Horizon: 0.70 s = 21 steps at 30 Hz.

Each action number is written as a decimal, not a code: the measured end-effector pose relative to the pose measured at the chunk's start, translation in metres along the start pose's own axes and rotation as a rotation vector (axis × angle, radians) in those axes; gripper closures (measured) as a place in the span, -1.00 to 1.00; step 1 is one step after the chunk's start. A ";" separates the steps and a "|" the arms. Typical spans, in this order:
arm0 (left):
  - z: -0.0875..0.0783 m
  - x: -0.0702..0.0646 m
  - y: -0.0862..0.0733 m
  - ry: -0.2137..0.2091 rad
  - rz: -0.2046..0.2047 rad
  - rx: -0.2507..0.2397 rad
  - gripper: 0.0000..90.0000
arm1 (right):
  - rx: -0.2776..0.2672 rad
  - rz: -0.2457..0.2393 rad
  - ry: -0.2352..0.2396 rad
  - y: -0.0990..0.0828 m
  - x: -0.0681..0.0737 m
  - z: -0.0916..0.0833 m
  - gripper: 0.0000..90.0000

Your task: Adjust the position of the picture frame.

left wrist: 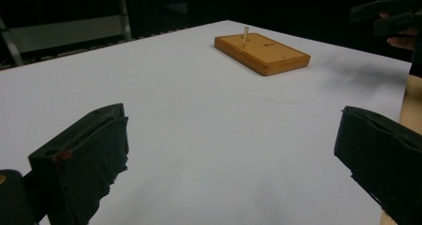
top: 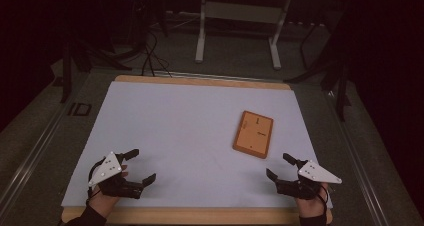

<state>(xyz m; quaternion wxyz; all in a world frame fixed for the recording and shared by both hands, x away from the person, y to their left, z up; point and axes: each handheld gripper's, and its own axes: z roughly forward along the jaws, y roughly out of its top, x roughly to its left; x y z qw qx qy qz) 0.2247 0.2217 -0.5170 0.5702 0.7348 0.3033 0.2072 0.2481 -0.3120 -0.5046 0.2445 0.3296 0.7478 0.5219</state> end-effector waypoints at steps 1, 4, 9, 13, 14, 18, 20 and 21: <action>0.000 0.000 0.000 -0.003 -0.001 0.001 -0.98 | -0.004 -0.001 0.003 0.001 0.000 0.000 -0.63; 0.001 0.000 0.000 -0.010 -0.007 -0.004 -0.98 | 0.007 -0.014 0.009 0.001 0.001 0.001 -0.63; 0.002 0.000 0.001 -0.014 -0.003 -0.005 -0.98 | 0.030 -0.017 0.009 0.001 0.001 0.003 -0.64; 0.003 -0.001 0.003 -0.018 -0.001 -0.012 -0.98 | 0.035 -0.031 0.002 0.001 0.003 0.003 -0.70; 0.003 -0.002 0.003 -0.019 -0.001 -0.013 -0.98 | 0.034 -0.035 0.012 0.001 0.003 0.004 -0.71; 0.004 -0.003 0.004 -0.022 0.003 -0.014 -0.98 | 0.048 -0.021 0.060 0.003 0.005 0.004 -0.72; 0.004 -0.002 0.004 -0.023 -0.003 -0.013 -0.98 | 0.059 -0.030 0.092 0.006 0.008 0.006 -0.72; 0.004 -0.002 0.004 -0.025 -0.005 -0.014 -0.98 | 0.059 -0.030 0.092 0.006 0.008 0.006 -0.72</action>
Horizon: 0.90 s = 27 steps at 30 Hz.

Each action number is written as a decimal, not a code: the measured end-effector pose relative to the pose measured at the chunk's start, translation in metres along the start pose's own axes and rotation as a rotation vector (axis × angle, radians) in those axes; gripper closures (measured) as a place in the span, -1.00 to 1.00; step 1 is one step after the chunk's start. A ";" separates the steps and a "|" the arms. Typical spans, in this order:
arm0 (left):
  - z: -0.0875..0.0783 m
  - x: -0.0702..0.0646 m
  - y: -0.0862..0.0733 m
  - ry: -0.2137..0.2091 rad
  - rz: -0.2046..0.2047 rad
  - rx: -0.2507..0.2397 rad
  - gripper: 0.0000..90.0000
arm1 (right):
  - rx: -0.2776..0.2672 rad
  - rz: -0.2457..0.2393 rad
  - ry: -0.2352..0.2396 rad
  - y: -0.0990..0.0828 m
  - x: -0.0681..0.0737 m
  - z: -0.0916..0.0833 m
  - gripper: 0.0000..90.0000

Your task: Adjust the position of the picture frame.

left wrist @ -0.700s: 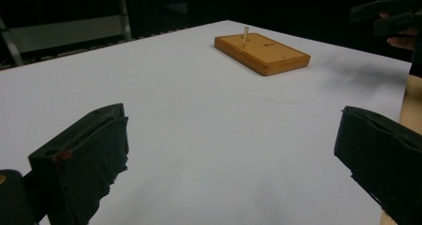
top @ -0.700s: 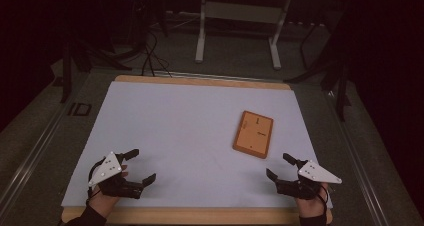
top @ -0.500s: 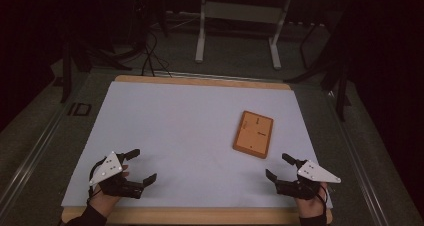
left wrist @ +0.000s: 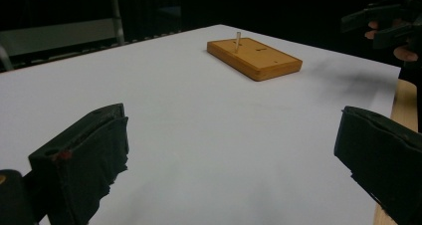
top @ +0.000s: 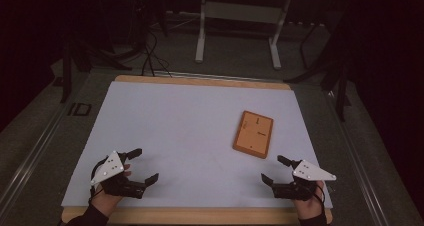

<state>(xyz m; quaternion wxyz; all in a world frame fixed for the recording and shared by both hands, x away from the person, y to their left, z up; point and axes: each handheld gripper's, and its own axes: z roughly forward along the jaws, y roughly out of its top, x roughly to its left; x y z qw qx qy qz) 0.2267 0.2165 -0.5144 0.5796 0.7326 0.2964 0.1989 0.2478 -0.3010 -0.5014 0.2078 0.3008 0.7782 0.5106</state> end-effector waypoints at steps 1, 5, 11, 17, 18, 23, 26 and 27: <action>0.000 0.000 0.000 -0.001 -0.002 0.000 -0.98 | -0.006 0.009 0.025 0.003 0.002 0.001 -0.71; 0.001 -0.002 -0.001 -0.015 0.001 0.006 -0.98 | -0.001 -0.001 0.042 0.009 0.004 0.000 -0.68; 0.002 -0.004 -0.001 -0.033 0.014 0.014 -0.98 | 0.002 -0.032 0.026 0.020 0.008 0.001 -0.63; 0.000 -0.005 -0.002 -0.034 0.012 0.014 -0.98 | 0.012 -0.049 -0.014 0.031 0.006 0.005 -0.70; 0.001 -0.005 -0.002 -0.036 0.011 0.014 -0.98 | 0.009 -0.052 -0.015 0.034 0.006 0.005 -0.69; 0.002 -0.005 -0.002 -0.042 0.007 0.018 -0.98 | 0.011 -0.028 0.008 0.046 -0.001 0.008 -0.65; 0.002 -0.005 -0.003 -0.047 0.005 0.020 -0.98 | -0.001 -0.034 0.007 0.053 -0.004 0.009 -0.65; 0.002 -0.005 -0.003 -0.046 0.004 0.020 -0.98 | -0.005 -0.041 0.004 0.055 -0.005 0.010 -0.65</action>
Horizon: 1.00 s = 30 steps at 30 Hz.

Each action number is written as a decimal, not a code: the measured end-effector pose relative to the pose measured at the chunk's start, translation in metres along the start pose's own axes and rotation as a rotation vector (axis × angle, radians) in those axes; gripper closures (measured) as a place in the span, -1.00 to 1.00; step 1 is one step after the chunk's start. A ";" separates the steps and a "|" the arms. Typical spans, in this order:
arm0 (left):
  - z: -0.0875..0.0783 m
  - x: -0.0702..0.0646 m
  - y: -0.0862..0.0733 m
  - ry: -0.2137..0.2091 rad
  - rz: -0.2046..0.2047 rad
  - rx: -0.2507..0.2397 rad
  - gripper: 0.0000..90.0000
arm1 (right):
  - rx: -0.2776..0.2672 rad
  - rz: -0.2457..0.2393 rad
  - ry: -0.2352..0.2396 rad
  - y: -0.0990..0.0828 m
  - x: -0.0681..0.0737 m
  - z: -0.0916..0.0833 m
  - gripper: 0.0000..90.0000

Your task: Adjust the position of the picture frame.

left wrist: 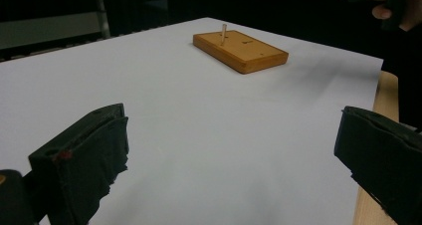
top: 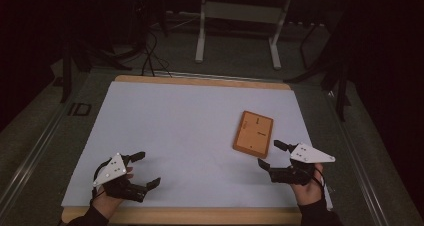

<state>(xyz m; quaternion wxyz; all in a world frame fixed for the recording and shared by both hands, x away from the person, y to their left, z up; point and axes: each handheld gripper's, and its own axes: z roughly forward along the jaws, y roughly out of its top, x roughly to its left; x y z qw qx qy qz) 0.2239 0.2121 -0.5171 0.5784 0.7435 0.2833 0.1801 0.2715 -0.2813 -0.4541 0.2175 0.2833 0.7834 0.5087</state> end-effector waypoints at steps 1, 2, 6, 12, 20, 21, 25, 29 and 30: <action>0.000 0.000 0.000 0.002 0.001 0.000 -0.98 | -0.003 -0.003 -0.001 0.002 -0.001 0.001 -0.65; 0.000 0.000 0.000 0.001 -0.001 0.000 -0.98 | -0.004 -0.011 -0.003 0.004 -0.002 0.002 -0.65; 0.000 0.001 0.000 -0.001 -0.003 0.000 -0.98 | 0.007 -0.018 -0.010 0.012 -0.006 0.008 -0.65; 0.000 0.000 -0.001 -0.003 -0.006 0.001 -0.98 | -0.031 -0.042 -0.020 0.025 -0.013 0.019 -0.75; 0.000 0.001 -0.001 -0.008 -0.009 -0.001 -0.98 | -0.054 -0.020 -0.019 0.038 -0.027 0.035 -0.77; 0.000 0.001 -0.001 -0.008 -0.010 -0.002 -0.98 | -0.048 -0.014 -0.010 0.040 -0.030 0.037 -0.77; 0.000 0.001 -0.001 -0.010 -0.012 -0.001 -0.98 | -0.032 -0.018 -0.037 0.043 -0.041 0.047 -0.75; 0.000 0.001 -0.001 -0.009 -0.014 -0.002 -0.98 | -0.024 -0.034 -0.030 0.043 -0.050 0.060 -0.70; 0.000 0.001 -0.001 -0.009 -0.014 -0.001 -0.98 | -0.024 -0.034 -0.030 0.043 -0.050 0.060 -0.70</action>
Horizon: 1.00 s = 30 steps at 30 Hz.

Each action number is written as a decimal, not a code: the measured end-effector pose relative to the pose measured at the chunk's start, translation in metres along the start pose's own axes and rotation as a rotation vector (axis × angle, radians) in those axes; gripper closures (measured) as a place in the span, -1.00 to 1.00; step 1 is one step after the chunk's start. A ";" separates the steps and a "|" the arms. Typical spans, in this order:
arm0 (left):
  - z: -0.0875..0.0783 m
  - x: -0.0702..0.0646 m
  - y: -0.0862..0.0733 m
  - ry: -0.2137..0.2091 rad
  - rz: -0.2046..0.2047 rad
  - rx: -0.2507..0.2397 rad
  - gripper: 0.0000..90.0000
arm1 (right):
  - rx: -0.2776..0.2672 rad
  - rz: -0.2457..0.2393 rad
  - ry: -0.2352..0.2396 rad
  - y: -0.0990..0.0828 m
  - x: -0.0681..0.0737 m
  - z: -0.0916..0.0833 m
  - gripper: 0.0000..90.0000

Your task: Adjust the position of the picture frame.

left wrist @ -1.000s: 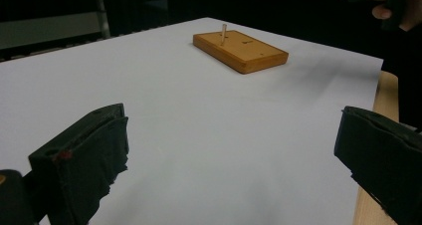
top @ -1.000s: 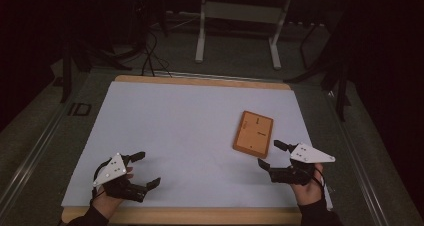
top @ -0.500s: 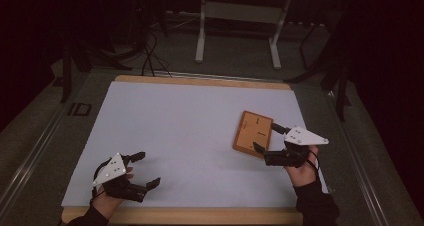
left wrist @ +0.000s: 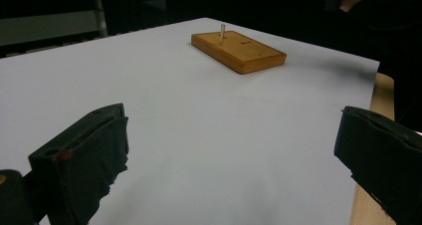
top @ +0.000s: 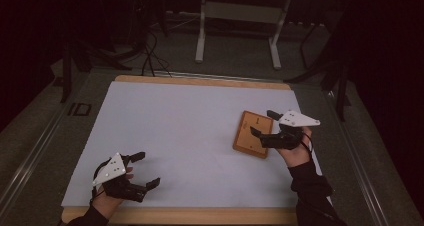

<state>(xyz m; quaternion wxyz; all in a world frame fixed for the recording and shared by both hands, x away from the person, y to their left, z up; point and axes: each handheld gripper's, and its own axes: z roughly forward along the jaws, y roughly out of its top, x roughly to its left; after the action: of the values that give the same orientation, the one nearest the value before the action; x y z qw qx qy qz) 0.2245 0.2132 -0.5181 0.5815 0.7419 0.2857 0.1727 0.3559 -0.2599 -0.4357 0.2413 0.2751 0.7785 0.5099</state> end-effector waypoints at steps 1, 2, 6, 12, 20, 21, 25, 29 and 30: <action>0.000 0.000 0.000 0.000 0.000 0.000 -0.98 | 0.000 0.000 0.000 0.000 0.000 0.000 -0.70; 0.000 0.000 0.000 -0.001 -0.001 -0.001 -0.98 | -0.001 -0.003 0.002 -0.001 -0.001 0.003 -0.69; 0.000 0.000 0.000 -0.002 -0.003 -0.001 -0.98 | 0.017 0.023 0.024 -0.011 -0.006 0.020 -0.69; 0.000 0.000 -0.001 -0.003 -0.004 0.003 -0.98 | 0.047 0.077 0.036 -0.025 -0.016 0.039 -0.66; 0.000 0.001 -0.001 -0.005 -0.007 0.004 -0.98 | 0.110 0.109 0.019 -0.041 -0.020 0.060 -0.53; 0.000 0.001 -0.001 -0.006 -0.005 0.005 -0.98 | 0.114 0.107 0.011 -0.043 -0.020 0.062 -0.49; 0.000 0.001 -0.001 -0.004 -0.005 0.006 -0.98 | 0.133 0.153 0.021 -0.047 -0.026 0.070 -0.36; 0.000 0.001 -0.001 -0.004 -0.005 0.006 -0.98 | 0.163 0.164 0.022 -0.050 -0.030 0.077 -0.24; 0.000 0.001 -0.001 -0.004 -0.005 0.006 -0.98 | 0.170 0.170 0.017 -0.051 -0.030 0.079 -0.24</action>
<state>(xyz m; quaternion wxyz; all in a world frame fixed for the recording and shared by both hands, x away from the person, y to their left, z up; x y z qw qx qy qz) 0.2247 0.2142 -0.5191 0.5802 0.7433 0.2870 0.1689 0.4206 -0.2451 -0.5087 0.1664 0.3552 0.7948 0.4632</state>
